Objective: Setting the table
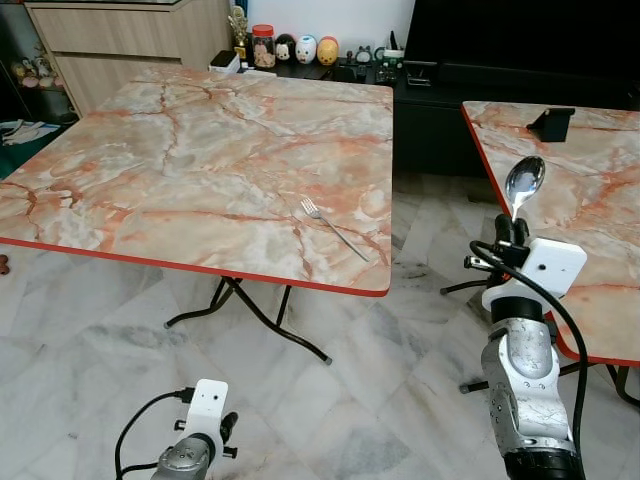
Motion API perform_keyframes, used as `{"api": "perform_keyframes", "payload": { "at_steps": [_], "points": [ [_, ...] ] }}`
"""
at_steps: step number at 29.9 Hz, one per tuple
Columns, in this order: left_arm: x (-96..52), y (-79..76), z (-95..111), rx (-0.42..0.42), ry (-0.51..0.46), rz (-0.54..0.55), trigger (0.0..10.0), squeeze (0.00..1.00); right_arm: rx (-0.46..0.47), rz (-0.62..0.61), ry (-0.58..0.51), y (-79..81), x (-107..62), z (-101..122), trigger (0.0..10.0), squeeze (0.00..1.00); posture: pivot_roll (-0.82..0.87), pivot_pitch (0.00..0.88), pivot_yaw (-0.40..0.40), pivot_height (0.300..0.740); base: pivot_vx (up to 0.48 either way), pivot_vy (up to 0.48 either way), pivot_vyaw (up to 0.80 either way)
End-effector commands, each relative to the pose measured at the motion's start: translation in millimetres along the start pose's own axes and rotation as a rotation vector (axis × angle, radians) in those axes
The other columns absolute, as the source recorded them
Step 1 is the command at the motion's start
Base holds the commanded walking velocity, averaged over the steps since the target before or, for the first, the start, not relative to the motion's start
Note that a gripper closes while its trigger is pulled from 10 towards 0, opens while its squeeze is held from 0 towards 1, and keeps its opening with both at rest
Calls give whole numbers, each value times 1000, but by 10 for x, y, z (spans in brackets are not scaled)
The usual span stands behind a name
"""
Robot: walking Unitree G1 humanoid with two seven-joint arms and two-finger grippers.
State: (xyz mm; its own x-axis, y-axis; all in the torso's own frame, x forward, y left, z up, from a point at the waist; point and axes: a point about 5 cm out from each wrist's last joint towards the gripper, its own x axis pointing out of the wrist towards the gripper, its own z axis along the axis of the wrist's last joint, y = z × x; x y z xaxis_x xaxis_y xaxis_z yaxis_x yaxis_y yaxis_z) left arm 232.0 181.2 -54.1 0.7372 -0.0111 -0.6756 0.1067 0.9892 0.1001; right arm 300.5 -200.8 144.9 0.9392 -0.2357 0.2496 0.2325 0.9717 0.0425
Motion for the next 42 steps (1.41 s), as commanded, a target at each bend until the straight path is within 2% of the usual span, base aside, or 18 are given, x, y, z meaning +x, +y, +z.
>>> {"api": "perform_keyframes", "payload": {
  "at_steps": [1, 13, 20, 42],
  "points": [
    [-14, 3, -58, 6, 19, 5, 10000, 0, -6, -3, 3, 8, 25, -3, 10000, 0, -2, 0, -25, 740, 0, -244, 0],
    [-22, 0, -88, 12, 27, 2, 10000, 0, 5, -2, 12, 17, 41, -8, 10000, 0, -6, 0, -25, 740, 0, -282, 0],
    [-28, -2, -107, 16, 30, 0, 10000, 0, 6, 5, 9, 32, 38, -10, 10000, 0, -5, 0, -26, 740, 0, -298, -743],
    [-32, -14, -128, 13, 39, -2, 10000, 0, -5, 10, -23, 39, 37, 23, 10000, 0, -4, 0, -27, 740, 0, -298, 0]
  ]
}}
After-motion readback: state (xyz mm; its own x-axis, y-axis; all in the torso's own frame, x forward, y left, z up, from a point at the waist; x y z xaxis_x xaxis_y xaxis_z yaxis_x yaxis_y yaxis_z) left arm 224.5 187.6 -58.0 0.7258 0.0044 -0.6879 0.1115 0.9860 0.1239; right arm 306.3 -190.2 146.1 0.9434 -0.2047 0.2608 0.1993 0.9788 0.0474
